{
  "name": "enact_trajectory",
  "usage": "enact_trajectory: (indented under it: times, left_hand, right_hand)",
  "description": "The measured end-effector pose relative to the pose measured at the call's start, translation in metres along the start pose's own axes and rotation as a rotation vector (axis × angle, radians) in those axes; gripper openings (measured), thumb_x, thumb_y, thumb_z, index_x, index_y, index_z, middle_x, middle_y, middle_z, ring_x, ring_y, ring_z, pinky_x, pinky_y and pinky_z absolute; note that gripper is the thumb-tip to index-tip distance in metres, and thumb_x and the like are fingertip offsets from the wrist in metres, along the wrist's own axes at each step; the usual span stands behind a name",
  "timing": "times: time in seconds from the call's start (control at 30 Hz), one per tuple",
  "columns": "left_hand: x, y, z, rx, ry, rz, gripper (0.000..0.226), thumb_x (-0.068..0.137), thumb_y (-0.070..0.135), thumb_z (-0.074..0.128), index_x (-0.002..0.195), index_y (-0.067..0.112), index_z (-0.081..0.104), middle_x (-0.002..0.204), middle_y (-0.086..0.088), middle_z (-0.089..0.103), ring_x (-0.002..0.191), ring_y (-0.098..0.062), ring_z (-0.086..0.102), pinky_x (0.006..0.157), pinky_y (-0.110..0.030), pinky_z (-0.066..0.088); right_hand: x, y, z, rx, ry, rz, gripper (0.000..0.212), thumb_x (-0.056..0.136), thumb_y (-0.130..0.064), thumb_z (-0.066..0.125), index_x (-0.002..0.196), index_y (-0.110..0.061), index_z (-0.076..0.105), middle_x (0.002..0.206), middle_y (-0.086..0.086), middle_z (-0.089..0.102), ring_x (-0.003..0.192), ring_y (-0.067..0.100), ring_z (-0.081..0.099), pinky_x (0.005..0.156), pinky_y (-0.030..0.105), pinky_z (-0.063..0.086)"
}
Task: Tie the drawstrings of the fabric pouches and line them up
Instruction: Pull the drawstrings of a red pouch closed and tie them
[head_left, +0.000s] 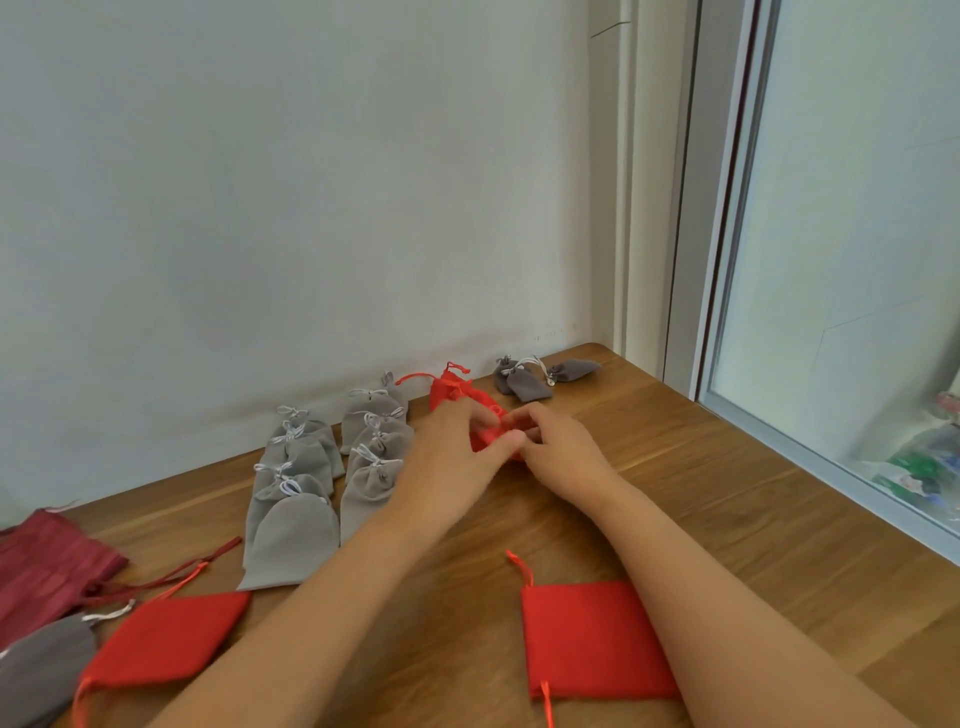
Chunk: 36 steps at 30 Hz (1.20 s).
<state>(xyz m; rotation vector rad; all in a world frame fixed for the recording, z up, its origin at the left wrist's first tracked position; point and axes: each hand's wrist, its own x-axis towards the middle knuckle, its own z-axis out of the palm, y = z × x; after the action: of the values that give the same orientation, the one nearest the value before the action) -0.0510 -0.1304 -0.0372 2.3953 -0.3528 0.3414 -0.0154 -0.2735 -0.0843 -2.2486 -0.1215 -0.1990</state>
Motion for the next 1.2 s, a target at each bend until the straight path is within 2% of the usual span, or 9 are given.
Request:
enact_trajectory:
  times: [0.1, 0.2, 0.33, 0.53, 0.7, 0.77, 0.9, 1.07, 1.2]
  left_hand:
    - [-0.029, 0.019, -0.012, 0.027, -0.427, -0.066, 0.042, 0.07, 0.063, 0.07, 0.083, 0.023, 0.067, 0.076, 0.013, 0.064, 0.069, 0.001, 0.057, 0.06, -0.017, 0.041]
    - [-0.049, 0.022, -0.015, 0.118, -0.642, -0.038, 0.047, 0.064, 0.064, 0.076, 0.085, 0.022, 0.069, 0.072, 0.012, 0.064, 0.06, 0.005, 0.054, 0.058, -0.016, 0.043]
    - [-0.059, 0.019, -0.013, 0.15, -0.676, 0.022, 0.041, 0.065, 0.05, 0.083, 0.09, 0.025, 0.065, 0.083, 0.011, 0.061, 0.068, 0.001, 0.054, 0.057, -0.015, 0.04]
    - [-0.046, 0.011, -0.018, -0.002, -0.758, 0.044, 0.017, 0.078, 0.027, 0.078, 0.073, 0.022, 0.062, 0.066, 0.012, 0.056, 0.058, 0.001, 0.047, 0.061, -0.018, 0.039]
    - [-0.012, -0.008, -0.049, -0.252, -0.743, -0.069, 0.023, 0.085, 0.009, 0.07, 0.07, 0.018, 0.054, 0.053, 0.011, 0.049, 0.051, -0.002, 0.041, 0.054, -0.015, 0.033]
    - [0.003, -0.018, -0.058, -0.367, -0.639, -0.105, 0.025, 0.085, -0.004, 0.064, 0.072, 0.014, 0.053, 0.054, 0.007, 0.049, 0.047, -0.001, 0.043, 0.053, -0.015, 0.034]
    - [0.026, -0.046, -0.05, -0.532, -0.469, -0.196, 0.026, 0.085, -0.016, 0.054, 0.084, 0.009, 0.055, 0.069, -0.006, 0.054, 0.059, -0.01, 0.053, 0.052, -0.014, 0.045]
    - [0.026, -0.072, -0.028, -0.59, -0.315, -0.169, 0.028, 0.084, -0.013, 0.057, 0.084, 0.014, 0.061, 0.062, 0.001, 0.055, 0.06, -0.012, 0.049, 0.058, -0.019, 0.042]
    - [0.019, -0.075, -0.017, -0.63, -0.272, -0.139, 0.029, 0.083, -0.013, 0.056, 0.083, 0.016, 0.063, 0.065, 0.003, 0.058, 0.062, -0.01, 0.05, 0.062, -0.021, 0.042]
  right_hand:
    - [-0.002, 0.0, 0.001, -0.06, 0.012, -0.059, 0.037, 0.076, -0.026, 0.075, 0.111, -0.027, 0.062, 0.114, -0.002, 0.053, 0.111, 0.018, 0.051, 0.099, 0.043, 0.04]
    - [-0.004, -0.001, 0.001, -0.078, 0.038, -0.162, 0.033, 0.071, -0.021, 0.081, 0.099, -0.033, 0.069, 0.111, -0.008, 0.05, 0.113, 0.017, 0.045, 0.101, 0.042, 0.035]
    - [-0.005, -0.001, 0.003, -0.172, -0.005, -0.205, 0.023, 0.083, -0.025, 0.072, 0.103, -0.037, 0.073, 0.122, -0.013, 0.06, 0.118, 0.017, 0.044, 0.102, 0.041, 0.033]
    - [-0.008, -0.003, 0.003, -0.34, -0.088, -0.158, 0.044, 0.088, -0.051, 0.06, 0.13, -0.041, 0.056, 0.151, -0.008, 0.037, 0.135, 0.02, 0.028, 0.105, 0.039, 0.024]
    - [0.0, 0.003, 0.006, -0.248, -0.083, -0.161, 0.04, 0.088, -0.045, 0.063, 0.128, -0.037, 0.059, 0.143, -0.003, 0.049, 0.132, 0.023, 0.038, 0.109, 0.04, 0.027]
    - [0.001, 0.003, 0.007, -0.194, -0.076, -0.196, 0.031, 0.093, -0.04, 0.055, 0.123, -0.035, 0.063, 0.138, -0.007, 0.055, 0.127, 0.023, 0.045, 0.105, 0.043, 0.032]
    - [-0.003, -0.002, 0.008, -0.164, -0.095, -0.261, 0.046, 0.087, -0.03, 0.035, 0.122, -0.036, 0.064, 0.14, -0.022, 0.049, 0.114, 0.017, 0.045, 0.101, 0.038, 0.033]
    - [0.002, -0.003, 0.007, -0.093, -0.115, -0.369, 0.047, 0.096, 0.001, 0.044, 0.137, -0.021, 0.052, 0.139, -0.023, 0.033, 0.121, -0.024, 0.018, 0.109, 0.006, 0.005]
    - [0.002, -0.003, 0.007, -0.075, -0.174, -0.345, 0.038, 0.098, -0.006, 0.046, 0.131, -0.019, 0.058, 0.135, -0.021, 0.042, 0.12, -0.023, 0.026, 0.11, 0.006, 0.007]
